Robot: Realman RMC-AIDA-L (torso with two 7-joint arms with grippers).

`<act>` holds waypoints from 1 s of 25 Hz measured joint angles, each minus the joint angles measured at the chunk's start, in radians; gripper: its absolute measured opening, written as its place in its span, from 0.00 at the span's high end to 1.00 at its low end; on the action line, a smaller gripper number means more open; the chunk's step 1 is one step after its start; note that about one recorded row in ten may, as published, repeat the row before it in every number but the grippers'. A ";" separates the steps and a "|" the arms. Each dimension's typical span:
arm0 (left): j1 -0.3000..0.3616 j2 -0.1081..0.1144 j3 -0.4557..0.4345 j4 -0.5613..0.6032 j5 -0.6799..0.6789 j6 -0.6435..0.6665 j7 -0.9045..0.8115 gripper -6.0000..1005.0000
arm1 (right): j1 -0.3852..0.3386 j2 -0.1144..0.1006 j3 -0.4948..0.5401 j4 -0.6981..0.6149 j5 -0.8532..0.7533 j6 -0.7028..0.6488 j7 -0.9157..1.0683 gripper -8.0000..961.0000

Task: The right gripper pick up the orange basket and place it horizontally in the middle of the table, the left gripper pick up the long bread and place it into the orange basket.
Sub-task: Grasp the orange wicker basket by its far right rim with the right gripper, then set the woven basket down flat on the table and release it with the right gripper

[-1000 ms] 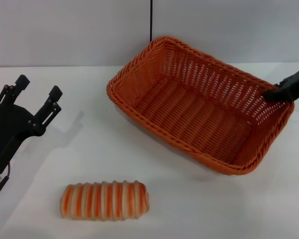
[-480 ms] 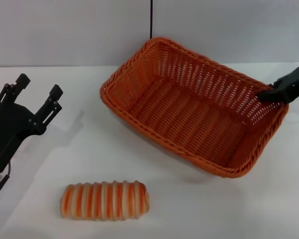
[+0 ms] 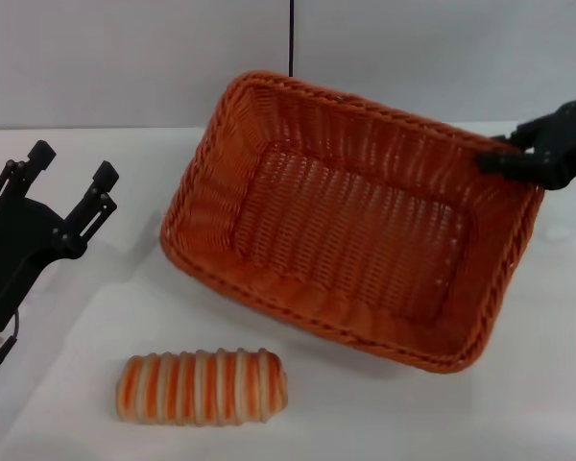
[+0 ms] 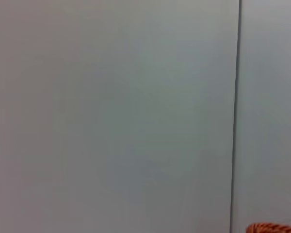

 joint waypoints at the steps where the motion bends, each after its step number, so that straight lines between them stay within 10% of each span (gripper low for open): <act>1: 0.000 0.000 0.000 0.000 0.000 0.000 0.000 0.19 | -0.012 0.001 0.002 -0.016 0.024 0.006 -0.004 0.81; 15: 0.001 0.002 0.000 0.000 -0.002 -0.002 -0.001 0.19 | -0.136 -0.028 0.107 -0.219 0.326 0.196 -0.036 0.81; 25: -0.003 0.001 0.002 -0.003 -0.001 -0.013 -0.001 0.19 | -0.156 -0.174 0.075 -0.191 0.436 0.276 -0.034 0.81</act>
